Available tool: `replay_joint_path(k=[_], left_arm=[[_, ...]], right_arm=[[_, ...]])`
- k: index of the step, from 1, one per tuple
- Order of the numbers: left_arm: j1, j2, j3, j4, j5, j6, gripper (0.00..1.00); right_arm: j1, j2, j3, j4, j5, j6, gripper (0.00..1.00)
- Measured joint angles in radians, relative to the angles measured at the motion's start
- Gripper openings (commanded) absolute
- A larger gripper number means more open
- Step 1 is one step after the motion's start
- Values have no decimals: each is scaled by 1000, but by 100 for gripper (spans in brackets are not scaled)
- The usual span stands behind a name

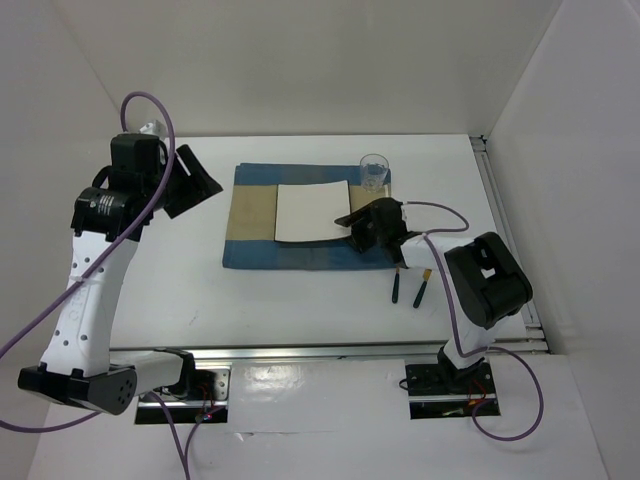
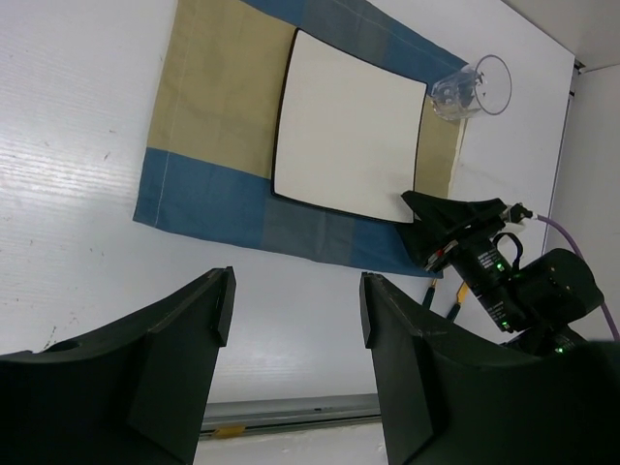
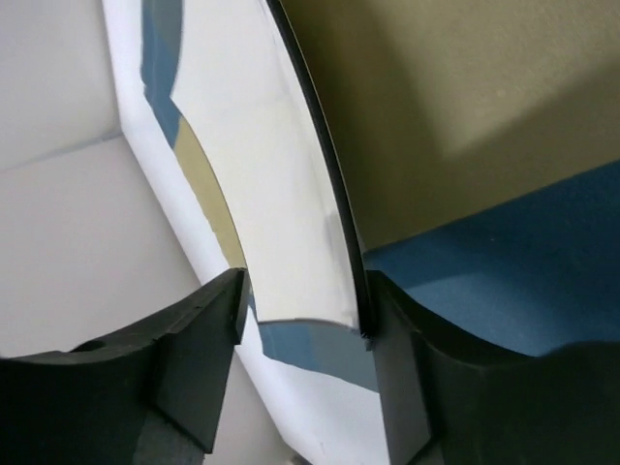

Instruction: Set the dinner table for one person

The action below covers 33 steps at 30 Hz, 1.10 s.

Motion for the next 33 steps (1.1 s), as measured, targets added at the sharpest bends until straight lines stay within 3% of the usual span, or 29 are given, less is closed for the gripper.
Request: replay_joint_path(k=[9,13,18,22,26,28,29,30,33], left_arm=[[0,1,-13,2,0,0,71],[0,2,-26,14,9,6,71],[-12,33,-32,16,5,32,72],[-87,105,-23,5,-33,56,68],[-260,239,11,-17,-95,75,67],[-356,299,14,-13,-104,73,65],[-417,338,18,-10,-97,72,64],[-453,365,20,-2,-90,73,62],[-571,467,40,43,-29,72,59]], right_arm=[[1,-2,14,-85,2,-45,100],[1,-17,23,-128,2,-86,100],[2,-65,80,-246,8,-172,96],[7,-182,104,-361,41,-253,89],[-13,-363,157,-545,117,-350,81],[-57,-426,225,-666,158,-402,72],[-94,-448,263,-727,180,-426,60],[-125,-463,285,-771,197,-447,57],[-234,-506,304,-903,227,-493,55]])
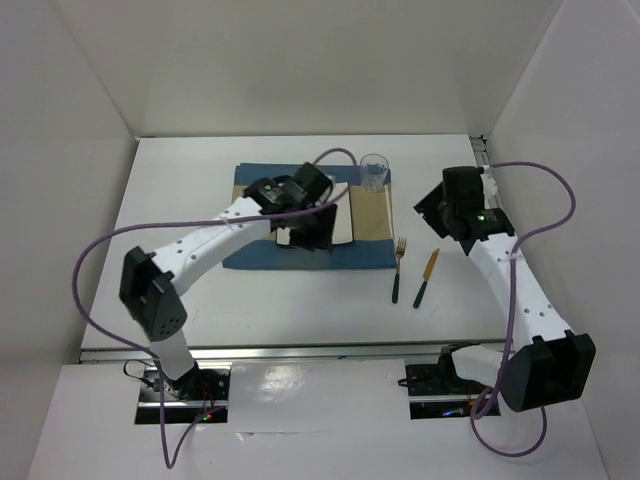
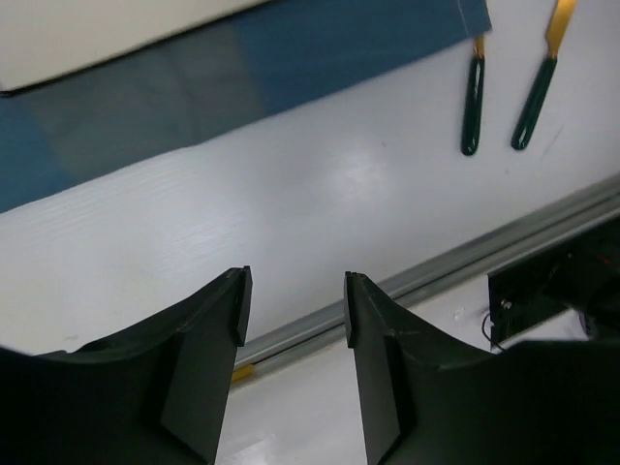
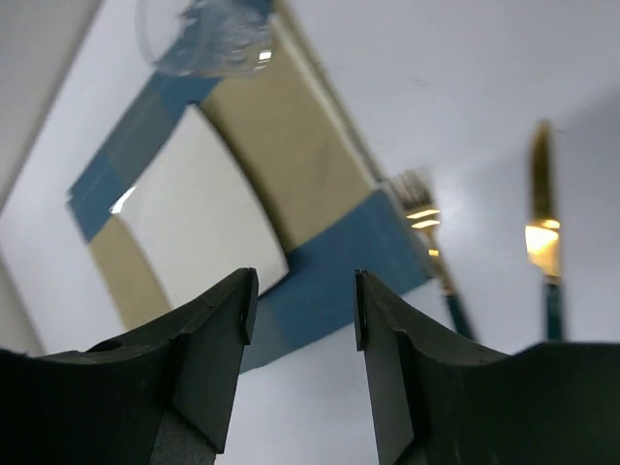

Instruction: Set the dinner table for one person

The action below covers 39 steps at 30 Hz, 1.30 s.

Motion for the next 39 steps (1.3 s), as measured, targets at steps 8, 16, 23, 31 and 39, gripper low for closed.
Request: replay_joint_path(k=[8,16,23,31,39], left_arm=[[-172,294,75,140,120,-25,59],[-299,564,388,188,153,-67,64],[-344,636,447,177,98,-113,65],[-341,729,513,153,5,-133,62],[-343,774,559,139,-92,-128,60]], right_arm=[[-73,-12,189,-225,0,-50,69],[-73,-10,478,-306,88,-91,69],[-76,-65,493,-390,179,-69,73],[-76,-154,491,-457,224,-30,73],[-76,-170,491,-470,245,-29,74]])
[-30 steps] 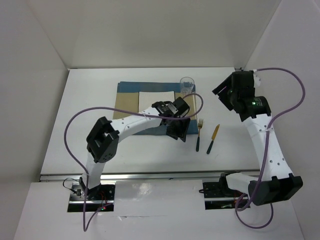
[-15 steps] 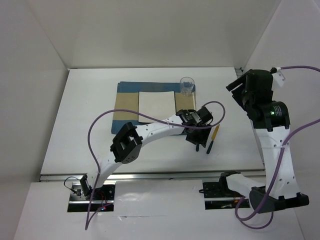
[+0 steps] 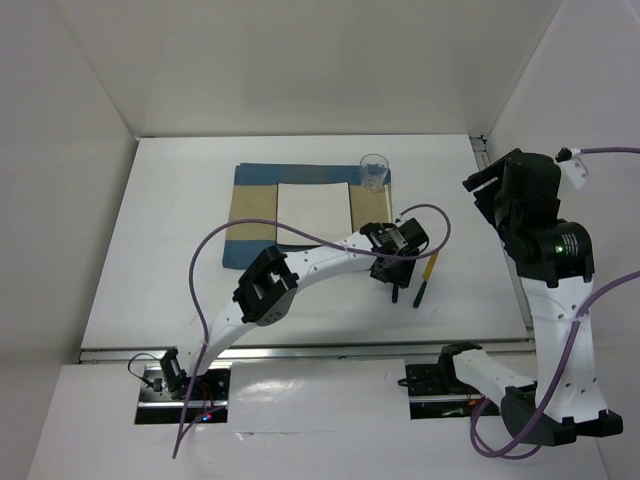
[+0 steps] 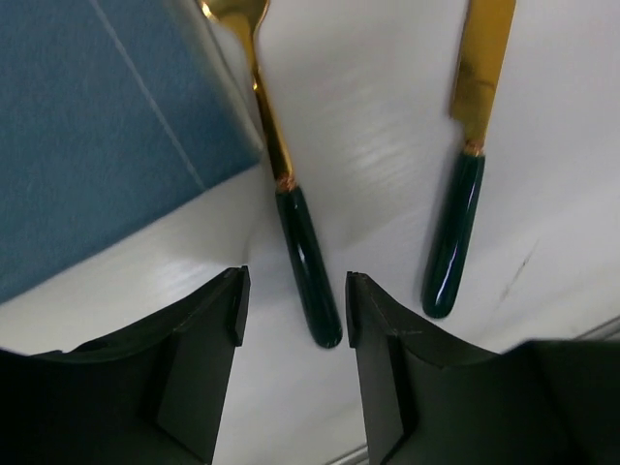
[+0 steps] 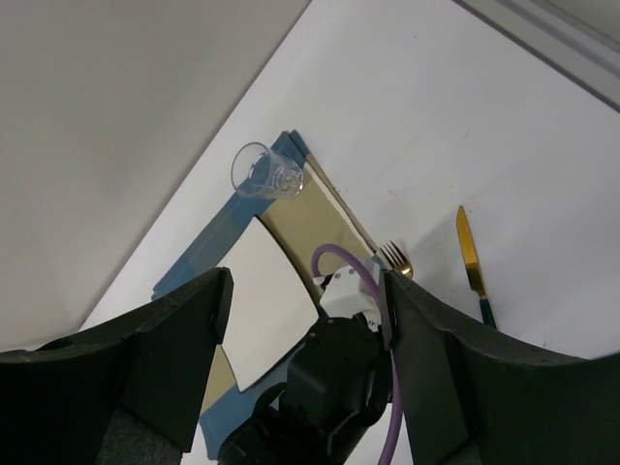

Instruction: Set the dinner table for one person

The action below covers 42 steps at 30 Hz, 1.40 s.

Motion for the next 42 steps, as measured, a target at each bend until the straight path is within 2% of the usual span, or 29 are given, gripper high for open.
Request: replay_joint_path(k=[3,8,18,23,24,30,42], left_arm=[[-7,47,60,-2,-18,3,58],[-26,63,70,-2,-51,5,53],[-49,69,72,2,-109,32,30],[-54,72,77,4,-115,54,8],[-54,72,77,5,-115,57,0],[-55,61,60,22,-104,86,0],[-56,-213,-232,23,-15,158,0]], right_arm=[[0,-6,0,0,1,-1,74],[0,-6,-1,1,4,-5,74],[0,-6,-13,5,9,-19,74],[0,-6,-16,10,17,-24,75],[0,-6,-17,10,18,-25,75],[0,-6,-18,12,23,-27,75],[0,-6,-18,12,39,-3,77]])
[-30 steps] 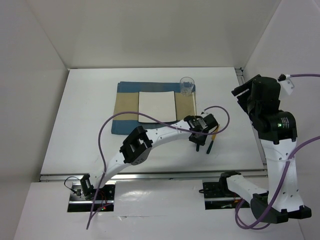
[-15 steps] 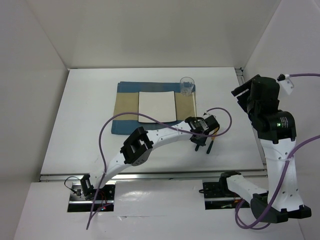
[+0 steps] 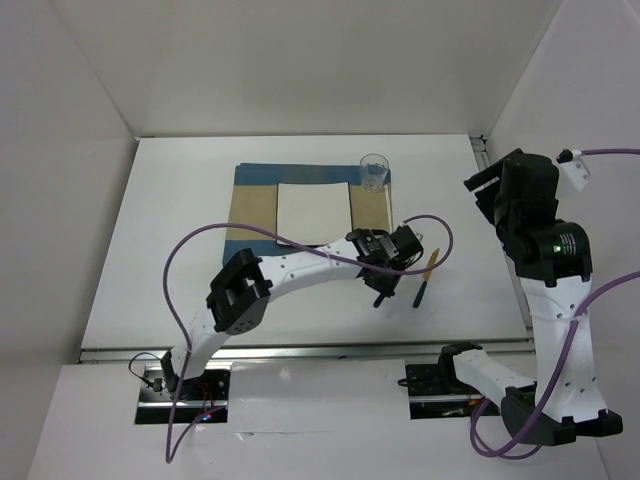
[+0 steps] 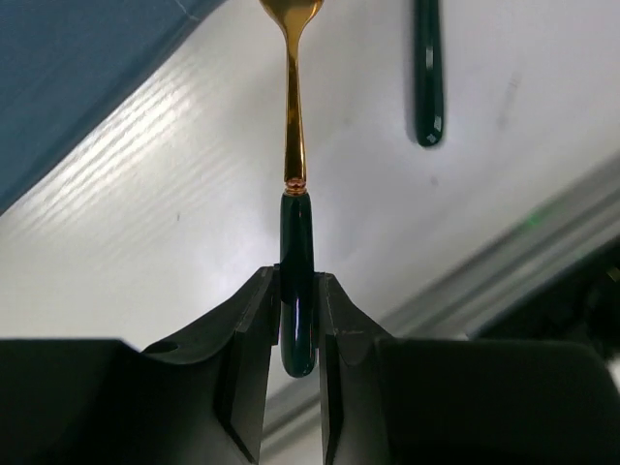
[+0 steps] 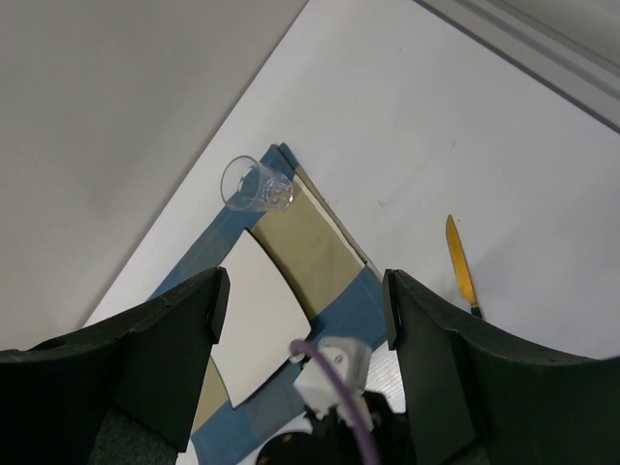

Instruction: Set the dinner table for one person

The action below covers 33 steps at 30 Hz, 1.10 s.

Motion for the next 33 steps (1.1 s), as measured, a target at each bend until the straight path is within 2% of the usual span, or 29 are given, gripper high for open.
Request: replay_joint_path(k=[9,12,16,19,24,29,33], left_arm=[[28,-333,-172,13,102,28,0],[121,-448,-266,6,148,25,0],[337,-534,-320,-13,160,25,0],[512,-545,-322,-23,122,29,0],[704,-514,-322,-48,86,51,0],[829,-417,-323,-32,69,86,0],[867,-349,-345,-14,65,106,0]], right_arm=[[-2,55,0,0,0,19,79],[-2,77,-12,14,-16,24,79],[-2,78,-74,49,-56,3,81],[-3,101,-111,70,-96,-28,86],[-6,211,-139,76,-159,-71,100],[-28,282,-208,74,-238,-112,100],[-57,288,-277,87,-305,-130,100]])
